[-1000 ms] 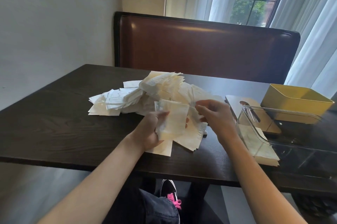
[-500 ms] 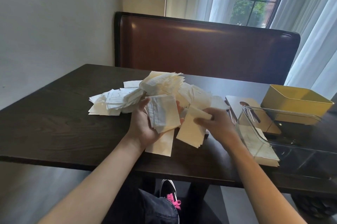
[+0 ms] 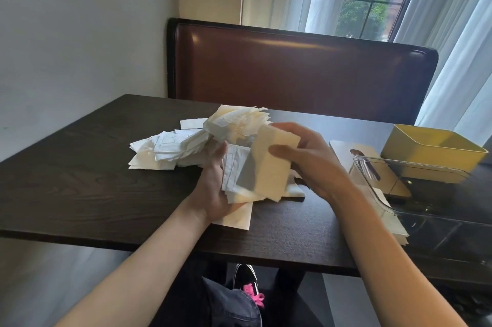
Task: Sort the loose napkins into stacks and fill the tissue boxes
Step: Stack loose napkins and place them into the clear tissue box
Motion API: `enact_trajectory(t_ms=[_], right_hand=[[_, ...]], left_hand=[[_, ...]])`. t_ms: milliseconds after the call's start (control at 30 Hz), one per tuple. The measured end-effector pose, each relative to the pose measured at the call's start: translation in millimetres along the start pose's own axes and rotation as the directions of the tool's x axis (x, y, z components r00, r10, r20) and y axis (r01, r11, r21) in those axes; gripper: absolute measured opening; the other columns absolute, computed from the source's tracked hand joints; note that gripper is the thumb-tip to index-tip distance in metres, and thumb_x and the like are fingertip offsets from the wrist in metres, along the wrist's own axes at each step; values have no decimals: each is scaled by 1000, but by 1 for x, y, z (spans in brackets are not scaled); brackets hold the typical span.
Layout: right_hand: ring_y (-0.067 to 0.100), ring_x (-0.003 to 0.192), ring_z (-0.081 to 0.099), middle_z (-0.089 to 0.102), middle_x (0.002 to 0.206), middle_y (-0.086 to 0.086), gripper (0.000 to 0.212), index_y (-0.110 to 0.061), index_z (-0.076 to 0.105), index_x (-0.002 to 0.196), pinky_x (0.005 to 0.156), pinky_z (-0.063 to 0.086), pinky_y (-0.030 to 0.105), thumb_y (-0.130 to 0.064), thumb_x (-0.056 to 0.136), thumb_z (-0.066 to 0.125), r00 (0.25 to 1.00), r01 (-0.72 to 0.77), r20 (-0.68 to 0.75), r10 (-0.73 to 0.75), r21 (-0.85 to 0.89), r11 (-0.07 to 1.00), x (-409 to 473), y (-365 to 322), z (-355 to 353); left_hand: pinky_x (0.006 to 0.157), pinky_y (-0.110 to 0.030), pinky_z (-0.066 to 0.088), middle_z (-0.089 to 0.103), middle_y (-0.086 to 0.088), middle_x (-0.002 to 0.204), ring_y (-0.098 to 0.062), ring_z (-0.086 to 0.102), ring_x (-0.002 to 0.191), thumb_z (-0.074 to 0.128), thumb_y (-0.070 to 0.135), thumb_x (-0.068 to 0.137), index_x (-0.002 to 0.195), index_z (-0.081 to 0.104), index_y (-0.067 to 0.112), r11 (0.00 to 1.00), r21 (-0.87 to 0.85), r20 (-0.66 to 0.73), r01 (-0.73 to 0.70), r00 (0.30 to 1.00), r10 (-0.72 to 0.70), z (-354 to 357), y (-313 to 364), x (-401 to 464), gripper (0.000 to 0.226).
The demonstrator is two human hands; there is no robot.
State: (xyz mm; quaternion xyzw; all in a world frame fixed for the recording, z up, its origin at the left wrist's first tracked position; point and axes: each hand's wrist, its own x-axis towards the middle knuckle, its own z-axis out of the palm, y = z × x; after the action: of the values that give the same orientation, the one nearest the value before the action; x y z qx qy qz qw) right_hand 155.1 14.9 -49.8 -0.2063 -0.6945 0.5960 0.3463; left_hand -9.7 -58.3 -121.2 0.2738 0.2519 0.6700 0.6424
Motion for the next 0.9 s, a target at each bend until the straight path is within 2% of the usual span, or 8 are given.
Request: enact_trajectory(t_ms=[67,133,200,333,500,667,800,900], right_hand=[[7,80,67,65,104,6,38,-22,67,111,71,61,39,4,83,71,999,-15,-45,6,-213,977,4,5,8],[2,76,66,64,104,-3,42,-26,64,114,65,61,32,-1,82,74,996,-8,-82,-26,-388,922,6,10,14],[1,86,62,61,103,-15,43,-32,63,115,71,60,28,-8,82,77,992,31,-92,-87,-491,870,8,15,15],[8,86,63,63,102,-4,27,-28,67,108,61,57,23,-10,87,71,986,32,-142,-90,-367,929,7,18,13],[18,85,69,68,99,14,29,-18,71,109,73,62,38,-3,85,72,978,3,-205,-36,-160,987,7,18,10],[17,83,69,69,97,6,27,-29,71,102,53,58,30,-11,83,76,977,3,-192,-94,-427,904,11,26,11],[4,90,66,68,96,-15,28,-30,71,105,75,56,20,-13,83,76,936,59,-242,-256,-608,792,11,29,1],[8,90,63,64,97,-17,27,-20,73,111,81,49,22,-12,85,74,936,-31,-280,-211,-664,747,10,32,-14]], left_hand=[[114,-52,35,46,-19,147,-35,42,136,46,64,97,155,34,13,997,25,64,76,995,-78,-7,-1,2,79],[115,-54,34,48,-19,146,-35,46,133,37,68,97,155,36,17,987,59,76,151,985,-155,-10,-4,3,77],[113,-58,37,53,-17,142,-35,52,128,39,69,95,152,41,23,982,58,94,178,979,-183,-8,-4,2,74],[98,-53,47,67,-16,116,-32,67,101,45,68,91,142,51,18,974,42,106,221,969,-224,-1,-3,1,71],[97,-56,50,65,-16,123,-34,68,103,52,69,84,141,56,22,966,40,113,257,959,-260,1,-2,-1,74],[89,-49,55,67,-16,115,-33,67,99,59,66,84,136,59,19,960,36,186,279,942,-280,3,-3,-2,70],[77,-39,54,65,-17,105,-26,62,84,45,39,99,121,69,8,977,18,59,211,975,-212,4,-1,-3,46],[76,-37,55,68,-14,96,-23,63,81,47,31,100,124,62,3,996,-46,-167,80,982,-86,4,2,-1,40]])
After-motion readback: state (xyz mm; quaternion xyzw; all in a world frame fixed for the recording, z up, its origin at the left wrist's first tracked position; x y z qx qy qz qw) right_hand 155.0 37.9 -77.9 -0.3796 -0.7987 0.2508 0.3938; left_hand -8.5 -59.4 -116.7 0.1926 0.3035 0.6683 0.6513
